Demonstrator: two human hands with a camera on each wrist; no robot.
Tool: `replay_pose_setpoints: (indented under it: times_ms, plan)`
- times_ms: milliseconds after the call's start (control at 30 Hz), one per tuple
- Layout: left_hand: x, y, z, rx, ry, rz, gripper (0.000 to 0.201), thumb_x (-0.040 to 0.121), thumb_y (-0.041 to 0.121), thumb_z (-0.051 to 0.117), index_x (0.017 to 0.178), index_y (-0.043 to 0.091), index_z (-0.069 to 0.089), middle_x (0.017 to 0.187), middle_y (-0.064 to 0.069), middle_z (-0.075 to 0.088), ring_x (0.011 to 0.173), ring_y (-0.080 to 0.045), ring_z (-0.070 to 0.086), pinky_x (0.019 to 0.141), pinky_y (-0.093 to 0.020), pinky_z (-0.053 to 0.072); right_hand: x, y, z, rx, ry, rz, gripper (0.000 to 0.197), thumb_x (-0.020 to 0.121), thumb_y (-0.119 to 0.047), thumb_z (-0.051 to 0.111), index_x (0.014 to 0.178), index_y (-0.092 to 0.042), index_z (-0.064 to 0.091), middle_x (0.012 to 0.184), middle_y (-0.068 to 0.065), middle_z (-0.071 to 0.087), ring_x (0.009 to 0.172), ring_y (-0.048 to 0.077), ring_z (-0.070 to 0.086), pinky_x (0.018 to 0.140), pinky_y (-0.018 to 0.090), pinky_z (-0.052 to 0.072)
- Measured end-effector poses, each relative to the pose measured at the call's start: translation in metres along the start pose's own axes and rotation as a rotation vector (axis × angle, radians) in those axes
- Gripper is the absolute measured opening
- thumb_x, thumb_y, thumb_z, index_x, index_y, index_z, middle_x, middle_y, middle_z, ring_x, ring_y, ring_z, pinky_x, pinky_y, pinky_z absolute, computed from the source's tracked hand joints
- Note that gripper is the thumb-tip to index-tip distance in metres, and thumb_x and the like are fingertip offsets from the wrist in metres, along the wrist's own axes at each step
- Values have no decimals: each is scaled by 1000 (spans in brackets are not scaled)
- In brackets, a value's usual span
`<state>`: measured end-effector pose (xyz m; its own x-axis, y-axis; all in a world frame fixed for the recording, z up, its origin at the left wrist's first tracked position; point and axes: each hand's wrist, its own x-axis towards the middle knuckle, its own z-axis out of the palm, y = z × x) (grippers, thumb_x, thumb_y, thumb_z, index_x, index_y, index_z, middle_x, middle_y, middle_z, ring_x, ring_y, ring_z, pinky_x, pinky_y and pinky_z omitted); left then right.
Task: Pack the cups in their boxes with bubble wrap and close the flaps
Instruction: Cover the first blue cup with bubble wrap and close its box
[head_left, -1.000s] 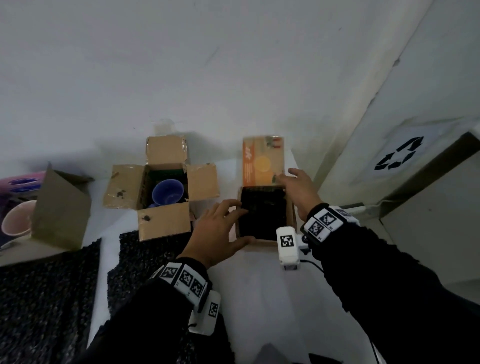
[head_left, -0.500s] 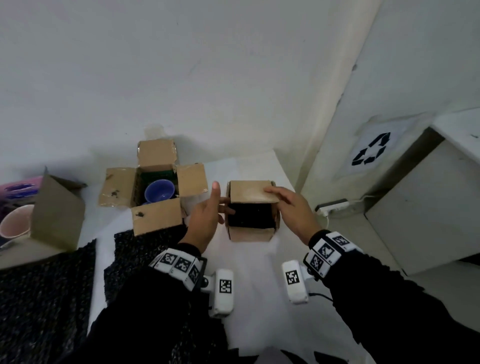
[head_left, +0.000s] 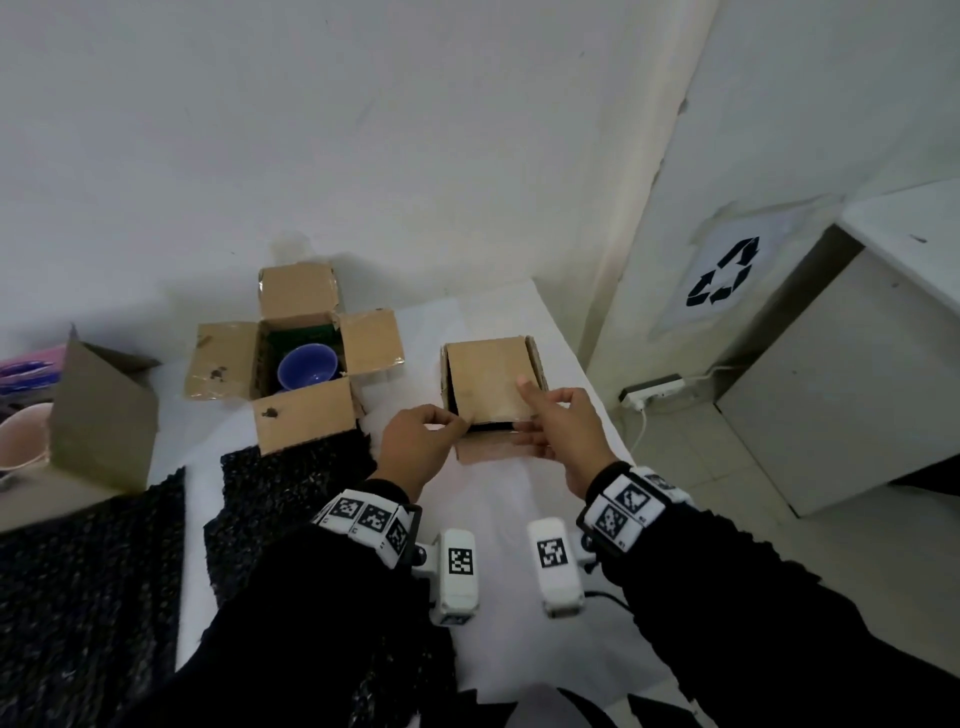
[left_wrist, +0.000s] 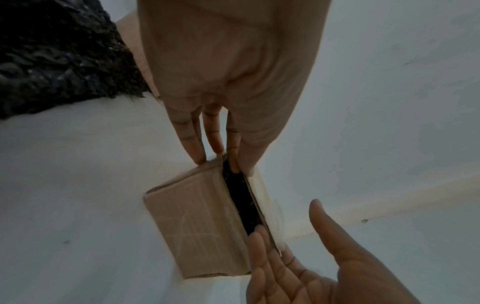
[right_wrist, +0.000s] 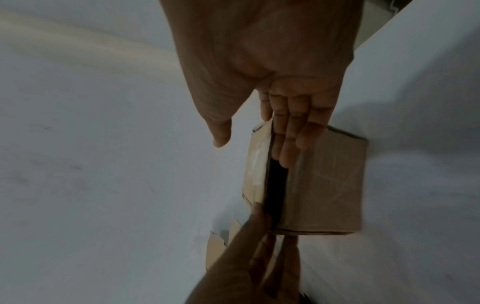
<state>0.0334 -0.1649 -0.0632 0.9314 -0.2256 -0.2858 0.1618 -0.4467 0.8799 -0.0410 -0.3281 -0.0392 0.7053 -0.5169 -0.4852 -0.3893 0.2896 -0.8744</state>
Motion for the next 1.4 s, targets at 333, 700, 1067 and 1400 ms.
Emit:
replay_pose_setpoints:
  times_ms: [333,700,1067,1400]
  plan:
    - [-14,-4,18,181,30,120,19,77,32,77,63,23,68,72,10,68,68,-5,63,60,-20,42,18,7,-16,-52,54,-44,36,73,1,79,83,-14,47,105,26,65,77,33,70,58,34,56]
    - [-18,-15,19,414,16,469,41,87,30,70,125,24,59,132,-4,36,68,-7,63,79,-34,58,16,27,-31,-152,-34,-88,49,67,6,80,85,-16,40,90,28,66,82,42,70,62,37,58]
    - [-5,-1,45,611,97,427,81,66,73,62,126,22,45,146,-10,23,120,-36,44,91,-47,50,26,67,-37,-168,48,-83,35,76,-8,73,86,-19,42,81,23,67,66,30,70,74,47,56]
    - [3,-15,42,577,70,501,78,66,68,65,127,24,42,145,-8,21,117,-34,49,83,-45,56,46,33,-49,-461,-61,-584,63,55,-43,91,94,-23,47,93,0,60,76,19,59,61,35,53]
